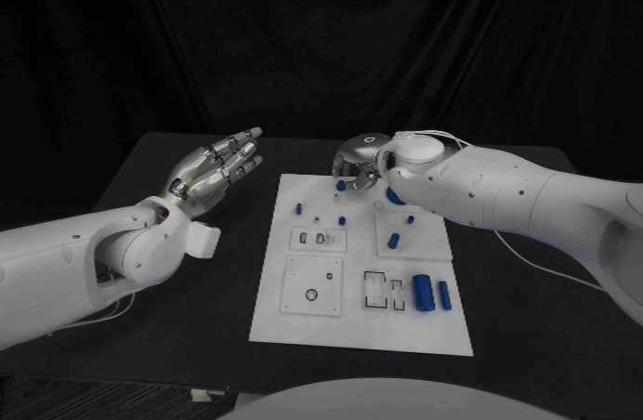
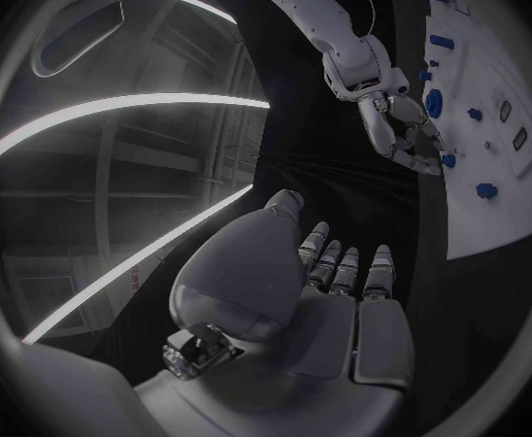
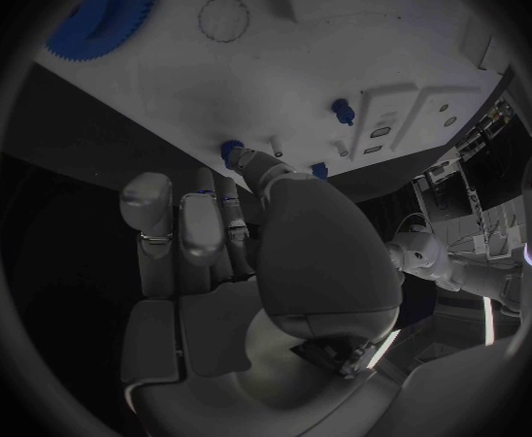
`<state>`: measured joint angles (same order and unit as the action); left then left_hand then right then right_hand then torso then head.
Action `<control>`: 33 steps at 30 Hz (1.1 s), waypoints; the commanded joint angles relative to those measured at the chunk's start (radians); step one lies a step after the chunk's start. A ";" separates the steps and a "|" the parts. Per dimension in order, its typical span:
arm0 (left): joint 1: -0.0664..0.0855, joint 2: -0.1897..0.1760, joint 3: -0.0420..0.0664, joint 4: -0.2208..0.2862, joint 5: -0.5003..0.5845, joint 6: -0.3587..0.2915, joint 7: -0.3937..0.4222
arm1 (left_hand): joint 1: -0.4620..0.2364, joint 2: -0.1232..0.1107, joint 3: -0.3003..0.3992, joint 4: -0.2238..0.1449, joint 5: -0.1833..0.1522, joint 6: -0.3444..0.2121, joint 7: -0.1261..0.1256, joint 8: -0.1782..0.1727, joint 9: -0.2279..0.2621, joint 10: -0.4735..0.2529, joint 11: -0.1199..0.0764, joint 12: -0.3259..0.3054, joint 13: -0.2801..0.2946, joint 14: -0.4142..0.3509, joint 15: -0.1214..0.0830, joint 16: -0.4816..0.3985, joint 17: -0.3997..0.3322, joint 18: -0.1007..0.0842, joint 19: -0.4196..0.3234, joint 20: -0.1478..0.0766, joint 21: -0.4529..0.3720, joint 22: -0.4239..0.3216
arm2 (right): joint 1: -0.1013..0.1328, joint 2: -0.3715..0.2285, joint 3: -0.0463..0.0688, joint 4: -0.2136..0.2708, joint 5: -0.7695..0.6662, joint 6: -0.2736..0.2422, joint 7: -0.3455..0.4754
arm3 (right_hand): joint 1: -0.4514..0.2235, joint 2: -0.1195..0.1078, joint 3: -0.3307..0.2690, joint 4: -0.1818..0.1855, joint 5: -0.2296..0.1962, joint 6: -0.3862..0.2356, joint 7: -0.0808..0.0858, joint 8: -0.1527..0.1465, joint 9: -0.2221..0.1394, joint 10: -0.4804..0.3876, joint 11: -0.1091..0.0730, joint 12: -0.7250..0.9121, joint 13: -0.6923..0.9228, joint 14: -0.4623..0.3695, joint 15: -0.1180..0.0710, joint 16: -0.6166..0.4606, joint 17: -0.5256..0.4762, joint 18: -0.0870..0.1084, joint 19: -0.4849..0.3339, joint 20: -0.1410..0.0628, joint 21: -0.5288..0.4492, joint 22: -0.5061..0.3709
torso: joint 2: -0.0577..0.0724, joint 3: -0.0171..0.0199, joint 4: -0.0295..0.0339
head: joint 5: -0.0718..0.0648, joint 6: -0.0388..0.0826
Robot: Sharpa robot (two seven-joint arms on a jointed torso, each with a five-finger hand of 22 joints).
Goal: Assemble the parts on the task board
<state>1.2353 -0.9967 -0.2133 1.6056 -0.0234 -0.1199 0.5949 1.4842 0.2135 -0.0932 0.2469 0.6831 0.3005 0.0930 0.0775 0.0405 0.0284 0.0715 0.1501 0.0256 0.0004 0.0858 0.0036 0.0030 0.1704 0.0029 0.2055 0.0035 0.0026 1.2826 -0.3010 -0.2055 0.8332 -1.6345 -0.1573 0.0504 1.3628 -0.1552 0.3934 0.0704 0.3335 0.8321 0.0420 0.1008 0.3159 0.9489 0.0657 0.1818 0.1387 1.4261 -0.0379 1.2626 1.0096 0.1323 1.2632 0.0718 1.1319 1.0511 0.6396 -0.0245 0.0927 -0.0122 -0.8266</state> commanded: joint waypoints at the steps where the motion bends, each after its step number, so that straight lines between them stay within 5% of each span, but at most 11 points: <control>1: 0.003 0.002 0.001 0.000 -0.001 0.011 0.015 | 0.006 0.000 0.004 -0.003 0.006 0.005 0.005 0.006 0.002 0.000 0.008 0.006 0.001 0.003 0.003 0.003 0.000 0.011 0.003 0.004 0.001 0.002 | -0.003 -0.002 0.000 0.001 -0.003 0.003 -0.026 | -0.007 0.002 -0.011 0.000 -0.029 -0.020 -0.003 -0.013 -0.007 -0.020 0.000 -0.011 0.002 -0.009 0.002 -0.007 -0.003 -0.003 -0.007 0.002 -0.007 0.000 | -0.001 -0.0003 0.0002 | 0.001 -0.001; 8: 0.003 0.001 0.001 -0.004 -0.001 0.012 0.015 | 0.008 0.001 0.006 -0.005 0.008 0.005 0.005 0.006 0.001 0.000 0.008 0.007 0.001 0.003 0.004 0.003 0.000 0.011 0.003 0.005 0.001 0.002 | 0.003 -0.039 0.000 0.034 -0.003 -0.081 -0.008 | -0.022 0.009 -0.066 0.011 -0.143 -0.069 -0.014 -0.034 -0.037 -0.063 -0.001 -0.023 0.010 -0.015 0.003 -0.014 -0.014 -0.002 -0.009 0.003 -0.017 0.005 | -0.002 -0.0005 -0.0001 | -0.001 0.006; 14: 0.003 -0.001 0.001 -0.008 -0.001 0.011 0.015 | 0.008 0.001 0.006 -0.005 0.008 0.005 0.005 0.006 0.001 0.000 0.008 0.007 0.001 0.003 0.004 0.003 0.000 0.011 0.003 0.005 0.001 0.002 | 0.032 -0.119 0.000 0.121 -0.003 -0.123 -0.008 | -0.045 0.026 -0.125 0.045 -0.220 -0.062 0.007 -0.026 -0.052 -0.042 -0.001 0.011 0.034 -0.018 0.003 -0.018 -0.022 -0.001 -0.008 0.004 -0.028 0.007 | -0.003 0.0002 0.0000 | -0.006 0.005; 20: 0.003 -0.006 0.001 -0.006 -0.001 0.010 0.016 | 0.009 0.001 0.007 -0.006 0.009 0.005 0.005 0.007 0.001 -0.001 0.009 0.006 0.001 0.002 0.004 0.003 0.000 0.011 0.003 0.005 0.001 0.001 | 0.051 -0.226 0.000 0.241 0.037 -0.146 -0.009 | -0.017 0.032 -0.160 0.049 -0.207 -0.037 0.015 -0.015 -0.066 0.137 -0.039 0.242 0.172 -0.043 -0.025 -0.072 -0.096 0.007 -0.029 -0.016 -0.079 -0.022 | -0.005 -0.0006 -0.0014 | 0.000 0.010; 22: 0.003 -0.008 0.001 -0.005 -0.001 0.010 0.015 | 0.009 0.001 0.007 -0.006 0.009 0.005 0.005 0.007 0.001 -0.001 0.009 0.006 0.001 0.002 0.004 0.003 0.000 0.011 0.003 0.005 0.001 0.001 | 0.054 -0.260 0.000 0.272 0.063 -0.142 -0.012 | -0.008 0.033 -0.175 0.056 -0.205 -0.033 0.017 -0.016 -0.076 0.080 -0.046 0.368 0.284 -0.059 -0.031 -0.115 -0.146 0.009 -0.043 -0.020 -0.121 -0.047 | -0.006 -0.0017 -0.0025 | 0.006 0.010; 25: 0.002 -0.009 0.001 -0.007 -0.001 0.010 0.015 | 0.010 0.001 0.007 -0.006 0.009 0.006 0.005 0.007 0.001 -0.001 0.009 0.007 0.001 0.003 0.004 0.004 0.000 0.011 0.003 0.005 0.001 0.001 | 0.053 -0.293 0.000 0.293 0.084 -0.121 -0.024 | -0.005 0.046 -0.187 0.072 -0.207 -0.017 0.024 -0.011 -0.085 0.061 -0.063 0.623 0.485 -0.172 -0.022 -0.303 -0.369 0.043 -0.151 -0.019 -0.315 -0.193 | -0.008 -0.0020 -0.0028 | 0.008 0.008; 26: 0.002 -0.009 0.001 -0.008 -0.001 0.010 0.016 | 0.010 0.001 0.007 -0.006 0.009 0.006 0.005 0.007 0.001 -0.001 0.009 0.007 0.001 0.003 0.004 0.004 0.000 0.011 0.003 0.005 0.001 0.001 | 0.052 -0.303 0.000 0.296 0.088 -0.114 -0.029 | -0.006 0.044 -0.192 0.075 -0.212 -0.015 0.026 -0.011 -0.086 0.078 -0.063 0.706 0.569 -0.169 -0.019 -0.289 -0.342 0.045 -0.160 -0.015 -0.337 -0.204 | -0.010 -0.0028 -0.0040 | 0.008 0.006; 27: 0.002 -0.009 0.001 -0.008 -0.001 0.011 0.016 | 0.010 0.001 0.007 -0.006 0.009 0.006 0.005 0.007 0.001 -0.001 0.009 0.007 0.001 0.003 0.004 0.004 0.000 0.011 0.003 0.005 0.001 0.001 | 0.050 -0.308 0.000 0.297 0.090 -0.111 -0.032 | -0.013 0.046 -0.199 0.081 -0.219 -0.002 0.026 -0.004 -0.084 0.212 -0.069 0.901 0.786 -0.090 -0.017 -0.145 -0.139 0.032 -0.119 -0.014 -0.279 -0.149 | -0.011 -0.0029 -0.0046 | 0.009 0.006; 29: 0.002 -0.009 0.001 -0.009 -0.001 0.012 0.016 | 0.010 0.001 0.007 -0.006 0.009 0.006 0.005 0.007 0.001 -0.001 0.009 0.007 0.001 0.003 0.004 0.004 0.000 0.011 0.003 0.005 0.001 0.001 | 0.045 -0.324 0.000 0.301 0.095 -0.105 -0.039 | -0.033 0.051 -0.219 0.104 -0.220 0.018 0.031 0.008 -0.080 0.335 -0.074 1.135 1.060 -0.026 -0.021 0.010 0.085 0.007 -0.038 -0.017 -0.159 -0.027 | -0.016 -0.0047 -0.0065 | 0.010 0.002; 32: 0.002 -0.007 0.001 -0.012 -0.001 0.014 0.016 | 0.010 0.001 0.008 -0.007 0.009 0.005 0.005 0.007 0.001 -0.001 0.009 0.006 0.001 0.003 0.004 0.004 0.000 0.011 0.003 0.005 0.001 0.001 | 0.037 -0.343 0.000 0.303 0.100 -0.100 -0.049 | -0.059 0.057 -0.239 0.127 -0.214 0.042 0.032 0.034 -0.069 0.516 -0.077 1.314 1.308 0.074 -0.024 0.200 0.372 -0.035 0.077 -0.024 0.057 0.176 | -0.021 -0.0057 -0.0067 | 0.010 -0.001; 33: 0.002 -0.007 0.001 -0.012 -0.001 0.014 0.016 | 0.010 0.001 0.008 -0.007 0.009 0.005 0.005 0.007 0.001 -0.001 0.009 0.006 0.001 0.003 0.004 0.004 0.000 0.011 0.003 0.005 0.001 0.001 | 0.036 -0.344 0.000 0.303 0.100 -0.099 -0.050 | -0.059 0.057 -0.239 0.127 -0.214 0.042 0.032 0.034 -0.069 0.516 -0.077 1.314 1.308 0.074 -0.024 0.200 0.372 -0.035 0.077 -0.024 0.057 0.176 | -0.021 -0.0056 -0.0069 | 0.010 -0.002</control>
<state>1.2353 -1.0058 -0.2135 1.5930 -0.0236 -0.1166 0.5946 1.4842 0.2135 -0.0875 0.2413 0.6874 0.3040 0.0965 0.0775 0.0404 0.0284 0.0715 0.1500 0.0255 0.0003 0.0857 0.0036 0.0030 0.1704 0.0029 0.2055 0.0035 0.0025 1.3219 -0.6435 -0.2059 1.1328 -1.5610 -0.2609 0.0369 1.3127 -0.0970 0.1540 0.1936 0.1191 0.8699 0.0737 0.1340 0.2468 1.4450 -0.0103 1.4890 1.3007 1.4608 -0.0617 1.4543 1.2915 0.1078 1.3359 0.0480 1.1864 1.2250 0.6238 -0.0286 0.0872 -0.0021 -0.8259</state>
